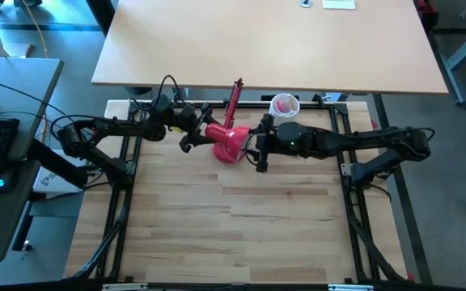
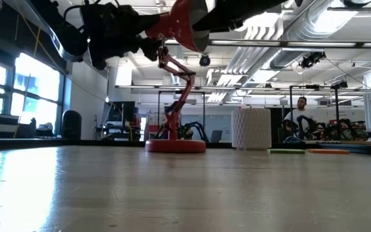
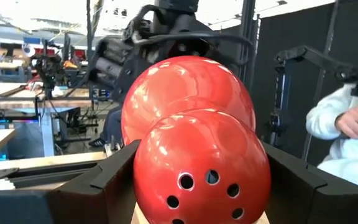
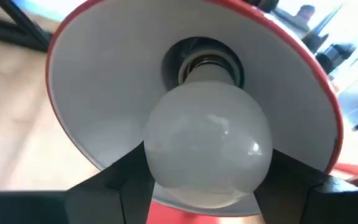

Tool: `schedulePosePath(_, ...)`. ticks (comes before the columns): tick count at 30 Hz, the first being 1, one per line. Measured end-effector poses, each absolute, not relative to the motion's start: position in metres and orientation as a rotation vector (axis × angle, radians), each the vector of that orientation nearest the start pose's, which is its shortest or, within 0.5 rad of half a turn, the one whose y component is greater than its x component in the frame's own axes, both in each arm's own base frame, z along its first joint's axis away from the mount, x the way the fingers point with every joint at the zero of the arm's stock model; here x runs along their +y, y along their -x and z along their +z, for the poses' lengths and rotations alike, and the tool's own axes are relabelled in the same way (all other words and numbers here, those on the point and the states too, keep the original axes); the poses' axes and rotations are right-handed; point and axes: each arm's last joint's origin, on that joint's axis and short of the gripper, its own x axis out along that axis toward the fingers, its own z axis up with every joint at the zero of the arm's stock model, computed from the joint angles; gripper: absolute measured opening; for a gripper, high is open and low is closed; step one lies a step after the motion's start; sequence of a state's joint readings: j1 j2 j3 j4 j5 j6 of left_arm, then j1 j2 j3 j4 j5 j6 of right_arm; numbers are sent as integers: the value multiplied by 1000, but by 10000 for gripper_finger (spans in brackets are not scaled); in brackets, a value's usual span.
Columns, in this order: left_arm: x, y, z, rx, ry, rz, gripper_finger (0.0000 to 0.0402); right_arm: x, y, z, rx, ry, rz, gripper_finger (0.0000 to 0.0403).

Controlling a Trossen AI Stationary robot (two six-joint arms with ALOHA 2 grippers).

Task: Screw lightbulb
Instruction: Insert the lightbulb into the red lamp

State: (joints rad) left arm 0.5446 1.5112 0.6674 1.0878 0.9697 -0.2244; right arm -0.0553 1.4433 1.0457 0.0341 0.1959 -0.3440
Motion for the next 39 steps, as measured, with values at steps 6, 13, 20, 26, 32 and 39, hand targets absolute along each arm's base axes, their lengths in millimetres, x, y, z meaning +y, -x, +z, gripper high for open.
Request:
schedulePosePath(6, 130, -263, 244, -133, 0, -482, 250, -38, -324, 293, 394, 6, -105, 224)
schedulePosePath(13, 128, -264, 244, -143, -70, -520, 250, -55, -323, 296, 363, -464, -8, 224)
schedulePosePath(20, 128, -265, 242, -136, -113, -529, 250, -64, -322, 300, 337, -759, 16, 224)
schedulePosePath(26, 128, -265, 242, -136, -116, -524, 250, -66, -321, 301, 328, -900, -13, 224)
schedulePosePath(32, 130, -265, 242, -139, -116, -489, 250, -67, -321, 299, 340, -861, -27, 239)
schedulePosePath(39, 132, -265, 243, -135, -49, -431, 250, -70, -321, 298, 323, -731, -65, 265)
